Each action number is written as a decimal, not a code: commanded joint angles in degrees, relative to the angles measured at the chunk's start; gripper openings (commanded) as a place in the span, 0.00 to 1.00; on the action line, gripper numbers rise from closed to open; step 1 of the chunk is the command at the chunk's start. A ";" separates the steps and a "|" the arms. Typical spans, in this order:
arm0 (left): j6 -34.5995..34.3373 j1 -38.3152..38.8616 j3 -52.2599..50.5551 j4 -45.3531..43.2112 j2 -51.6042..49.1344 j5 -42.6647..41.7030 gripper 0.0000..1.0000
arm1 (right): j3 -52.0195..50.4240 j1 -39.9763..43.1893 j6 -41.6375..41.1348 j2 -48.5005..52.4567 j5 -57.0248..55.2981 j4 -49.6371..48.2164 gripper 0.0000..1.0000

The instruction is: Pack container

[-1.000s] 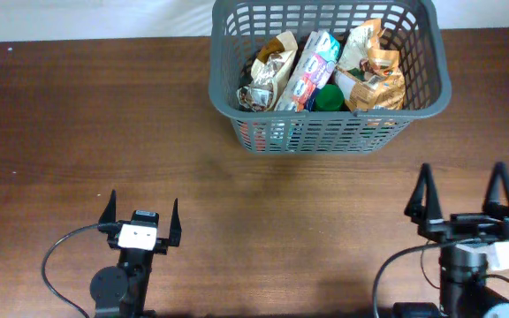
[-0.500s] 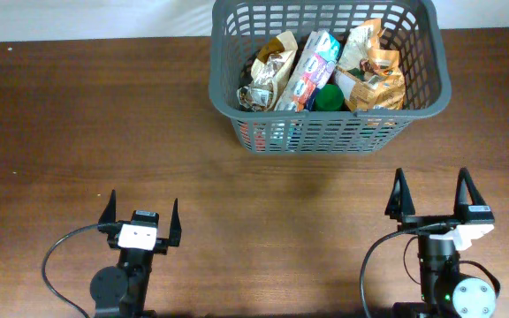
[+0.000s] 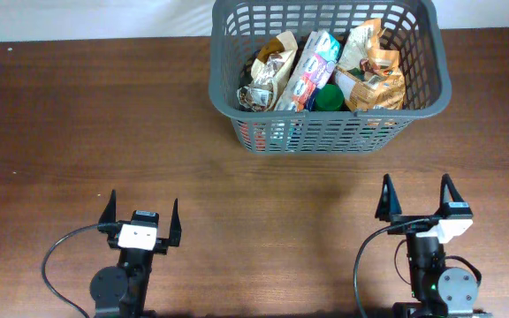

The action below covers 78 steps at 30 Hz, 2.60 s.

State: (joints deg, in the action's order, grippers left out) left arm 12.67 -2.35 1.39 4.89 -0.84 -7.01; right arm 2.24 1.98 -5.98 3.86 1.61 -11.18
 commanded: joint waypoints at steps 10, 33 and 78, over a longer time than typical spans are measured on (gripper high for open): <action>0.70 0.22 -0.50 -0.13 0.55 0.44 0.99 | -1.92 -0.85 0.20 -3.67 0.79 4.79 0.99; 0.70 0.22 -0.50 -0.13 0.55 0.42 0.99 | -1.92 -0.85 2.80 -3.67 0.92 15.61 0.99; 0.70 0.22 -0.50 -0.13 0.55 0.42 0.99 | -1.92 -0.85 2.58 -3.67 1.18 15.50 0.99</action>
State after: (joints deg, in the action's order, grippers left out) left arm 12.67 -2.35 1.39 4.86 -0.84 -7.01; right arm 0.60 1.74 -3.84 0.84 1.65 4.08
